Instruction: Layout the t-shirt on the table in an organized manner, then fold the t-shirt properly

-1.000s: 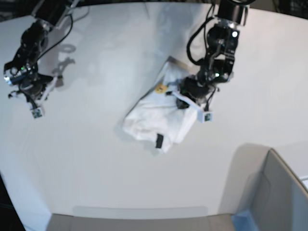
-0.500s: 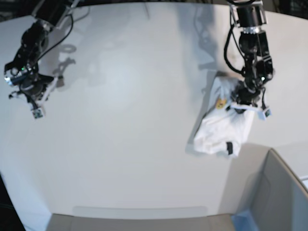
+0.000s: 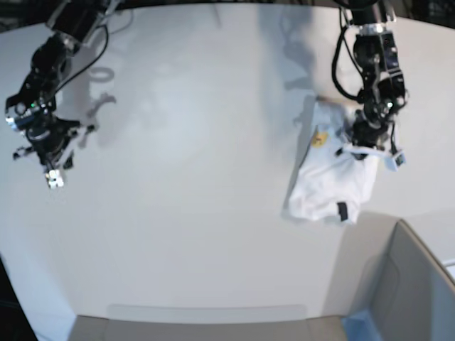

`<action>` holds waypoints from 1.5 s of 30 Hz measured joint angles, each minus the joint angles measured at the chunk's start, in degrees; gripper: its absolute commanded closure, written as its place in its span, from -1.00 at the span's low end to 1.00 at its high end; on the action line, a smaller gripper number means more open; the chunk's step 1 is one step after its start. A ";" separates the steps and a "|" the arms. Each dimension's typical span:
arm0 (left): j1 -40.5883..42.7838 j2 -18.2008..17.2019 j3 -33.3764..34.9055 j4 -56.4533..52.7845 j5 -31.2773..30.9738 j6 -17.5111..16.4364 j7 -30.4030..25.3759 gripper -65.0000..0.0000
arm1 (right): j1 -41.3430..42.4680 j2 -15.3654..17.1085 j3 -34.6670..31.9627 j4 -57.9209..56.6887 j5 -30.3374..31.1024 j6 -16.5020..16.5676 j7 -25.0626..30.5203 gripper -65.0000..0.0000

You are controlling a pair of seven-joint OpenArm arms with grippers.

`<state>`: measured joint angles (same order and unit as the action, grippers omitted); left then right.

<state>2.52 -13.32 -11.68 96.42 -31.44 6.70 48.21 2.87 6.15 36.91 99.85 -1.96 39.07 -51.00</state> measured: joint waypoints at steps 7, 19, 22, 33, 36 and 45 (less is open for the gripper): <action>-2.69 0.00 -0.20 12.74 -0.24 -0.26 -1.90 0.86 | -0.68 -7.61 -0.26 6.40 -0.39 0.02 15.50 1.00; 21.92 -1.20 4.22 19.67 -0.94 -0.33 -36.35 0.92 | -9.60 -14.62 2.47 17.46 0.20 0.02 20.04 1.00; 28.52 -2.95 7.34 19.89 2.80 -0.55 -46.14 0.92 | -13.31 -14.08 4.94 17.40 4.07 0.02 19.47 1.00; 43.74 -3.19 13.66 19.30 15.13 -0.26 -57.64 0.92 | -24.15 -14.49 8.94 17.42 8.68 0.02 19.80 1.00; 48.41 -3.19 13.62 19.23 15.04 -0.22 -59.84 0.92 | -27.30 -14.64 10.03 17.42 9.29 0.00 20.24 1.00; 61.16 -3.17 13.57 15.67 15.26 -0.52 -64.15 0.92 | -37.46 -15.37 13.53 17.42 9.49 0.00 20.46 1.00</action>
<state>63.68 -16.49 1.89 112.09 -16.19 6.17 -15.94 -34.59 -9.21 50.43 117.27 7.53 39.07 -30.55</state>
